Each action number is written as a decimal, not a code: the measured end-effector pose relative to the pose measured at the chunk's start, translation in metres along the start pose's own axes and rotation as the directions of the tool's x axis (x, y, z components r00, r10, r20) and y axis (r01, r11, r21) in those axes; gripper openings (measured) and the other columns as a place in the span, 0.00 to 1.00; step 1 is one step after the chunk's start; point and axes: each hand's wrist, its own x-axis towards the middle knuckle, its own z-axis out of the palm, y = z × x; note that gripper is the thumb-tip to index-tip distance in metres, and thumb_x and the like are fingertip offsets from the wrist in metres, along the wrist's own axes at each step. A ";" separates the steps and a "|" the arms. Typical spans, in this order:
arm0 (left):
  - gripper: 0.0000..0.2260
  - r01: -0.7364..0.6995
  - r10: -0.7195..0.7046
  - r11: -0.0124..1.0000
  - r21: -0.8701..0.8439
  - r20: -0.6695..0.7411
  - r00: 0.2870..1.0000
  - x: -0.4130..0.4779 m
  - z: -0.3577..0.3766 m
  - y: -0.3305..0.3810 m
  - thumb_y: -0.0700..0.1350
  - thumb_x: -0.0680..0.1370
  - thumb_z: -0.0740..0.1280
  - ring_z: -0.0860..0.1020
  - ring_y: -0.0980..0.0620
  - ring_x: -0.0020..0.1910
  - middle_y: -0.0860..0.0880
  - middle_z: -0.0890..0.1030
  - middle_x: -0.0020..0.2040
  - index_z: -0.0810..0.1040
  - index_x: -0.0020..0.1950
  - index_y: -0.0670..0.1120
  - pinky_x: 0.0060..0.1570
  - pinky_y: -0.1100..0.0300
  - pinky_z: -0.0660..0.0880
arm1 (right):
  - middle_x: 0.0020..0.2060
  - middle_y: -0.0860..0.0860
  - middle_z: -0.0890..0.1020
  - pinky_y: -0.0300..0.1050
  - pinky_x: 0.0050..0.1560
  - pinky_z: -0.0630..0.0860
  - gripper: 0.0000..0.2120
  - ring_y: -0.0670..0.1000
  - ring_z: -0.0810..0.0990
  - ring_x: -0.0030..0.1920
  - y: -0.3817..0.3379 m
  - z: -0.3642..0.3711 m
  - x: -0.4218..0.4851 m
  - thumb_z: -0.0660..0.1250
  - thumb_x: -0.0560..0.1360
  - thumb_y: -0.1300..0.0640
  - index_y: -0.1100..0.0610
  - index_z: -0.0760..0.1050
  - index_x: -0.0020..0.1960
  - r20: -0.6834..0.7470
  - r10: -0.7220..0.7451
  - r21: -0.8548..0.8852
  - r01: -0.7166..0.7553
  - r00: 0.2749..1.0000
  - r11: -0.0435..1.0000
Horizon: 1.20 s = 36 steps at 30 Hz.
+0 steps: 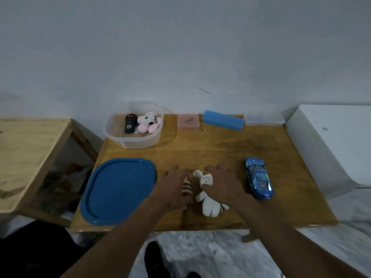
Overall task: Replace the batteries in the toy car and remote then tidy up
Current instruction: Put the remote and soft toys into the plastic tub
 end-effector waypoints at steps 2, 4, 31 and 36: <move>0.39 -0.007 0.006 1.000 0.022 0.049 0.999 -0.004 0.009 0.005 0.56 0.72 0.71 0.56 0.39 0.75 0.45 0.52 0.78 0.54 0.77 0.54 0.70 0.47 0.60 | 0.72 0.56 0.62 0.54 0.65 0.68 0.31 0.60 0.66 0.69 0.004 0.008 -0.009 0.64 0.73 0.40 0.44 0.59 0.73 0.065 0.049 0.002 -0.049 0.997 0.999; 0.40 0.013 -0.014 1.000 0.016 0.066 0.998 -0.005 0.017 0.006 0.55 0.72 0.72 0.58 0.40 0.75 0.46 0.52 0.78 0.53 0.78 0.53 0.71 0.48 0.60 | 0.75 0.58 0.54 0.56 0.67 0.67 0.37 0.61 0.61 0.72 0.006 0.017 -0.014 0.65 0.71 0.37 0.39 0.53 0.75 0.124 0.088 0.022 -0.092 0.988 0.996; 0.39 0.078 -0.095 0.995 -0.063 -0.329 0.940 0.003 -0.111 -0.066 0.47 0.66 0.77 0.70 0.43 0.66 0.44 0.62 0.72 0.64 0.73 0.49 0.62 0.53 0.71 | 0.71 0.57 0.60 0.53 0.63 0.72 0.38 0.60 0.65 0.69 -0.099 -0.053 0.061 0.74 0.68 0.44 0.43 0.58 0.72 -0.125 0.031 0.212 -0.004 0.992 0.977; 0.39 0.088 -0.100 0.995 -0.052 -0.337 0.936 0.027 -0.154 -0.119 0.47 0.67 0.77 0.68 0.44 0.69 0.44 0.61 0.74 0.63 0.75 0.48 0.64 0.57 0.68 | 0.66 0.58 0.62 0.43 0.46 0.70 0.34 0.59 0.70 0.60 -0.153 -0.063 0.117 0.73 0.69 0.48 0.43 0.60 0.70 -0.199 -0.007 0.182 0.043 0.980 0.982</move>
